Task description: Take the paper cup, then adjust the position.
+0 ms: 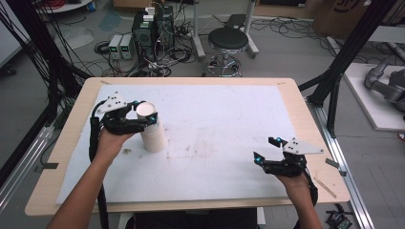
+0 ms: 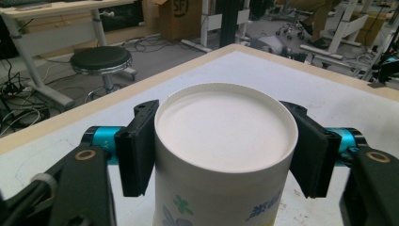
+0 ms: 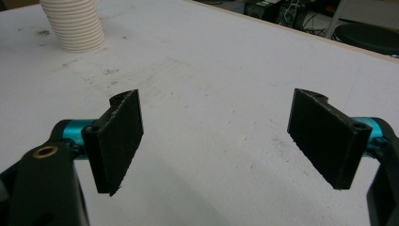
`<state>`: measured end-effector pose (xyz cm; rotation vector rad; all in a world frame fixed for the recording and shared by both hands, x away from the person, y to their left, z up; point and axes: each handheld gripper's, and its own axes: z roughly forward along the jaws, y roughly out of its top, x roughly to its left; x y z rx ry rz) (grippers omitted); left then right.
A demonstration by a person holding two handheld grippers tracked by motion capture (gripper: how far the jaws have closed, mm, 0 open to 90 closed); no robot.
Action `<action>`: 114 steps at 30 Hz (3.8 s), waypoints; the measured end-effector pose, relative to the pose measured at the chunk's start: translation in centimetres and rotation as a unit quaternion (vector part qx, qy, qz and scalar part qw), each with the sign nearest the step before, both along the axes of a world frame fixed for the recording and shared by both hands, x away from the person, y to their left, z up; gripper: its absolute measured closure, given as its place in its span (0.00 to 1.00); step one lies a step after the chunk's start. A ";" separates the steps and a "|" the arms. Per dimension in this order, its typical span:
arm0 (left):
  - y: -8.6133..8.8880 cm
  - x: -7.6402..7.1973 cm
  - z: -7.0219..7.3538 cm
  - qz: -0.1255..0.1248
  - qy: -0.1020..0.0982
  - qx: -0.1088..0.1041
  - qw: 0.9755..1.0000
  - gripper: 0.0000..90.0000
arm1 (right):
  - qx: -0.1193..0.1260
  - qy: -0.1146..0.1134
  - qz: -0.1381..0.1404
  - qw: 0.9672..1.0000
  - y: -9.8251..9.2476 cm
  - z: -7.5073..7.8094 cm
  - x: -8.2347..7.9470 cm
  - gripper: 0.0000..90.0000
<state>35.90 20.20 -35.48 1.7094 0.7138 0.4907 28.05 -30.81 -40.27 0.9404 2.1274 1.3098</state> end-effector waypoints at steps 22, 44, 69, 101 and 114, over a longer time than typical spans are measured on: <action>0.7 -0.5 4.3 -0.015 -0.041 -0.037 0.998 0.38 | 0.002 -0.001 0.001 1.000 0.1 0.1 0.0 0.21; -3.4 -1.8 6.7 -0.107 -0.046 -0.061 0.991 0.39 | 0.023 0.014 0.042 0.999 1.8 1.2 0.8 0.21; -10.4 -2.2 1.5 -0.187 0.001 -0.047 0.981 0.38 | 0.048 0.018 0.161 0.986 6.7 2.1 1.9 0.21; -16.6 -3.9 -1.9 -0.286 0.023 -0.067 0.956 0.40 | 0.088 0.027 0.246 0.965 10.0 -0.1 1.4 0.22; -16.3 -4.0 -1.9 -0.294 0.021 -0.066 0.953 0.40 | 0.071 0.018 0.259 0.963 10.1 0.0 1.4 0.40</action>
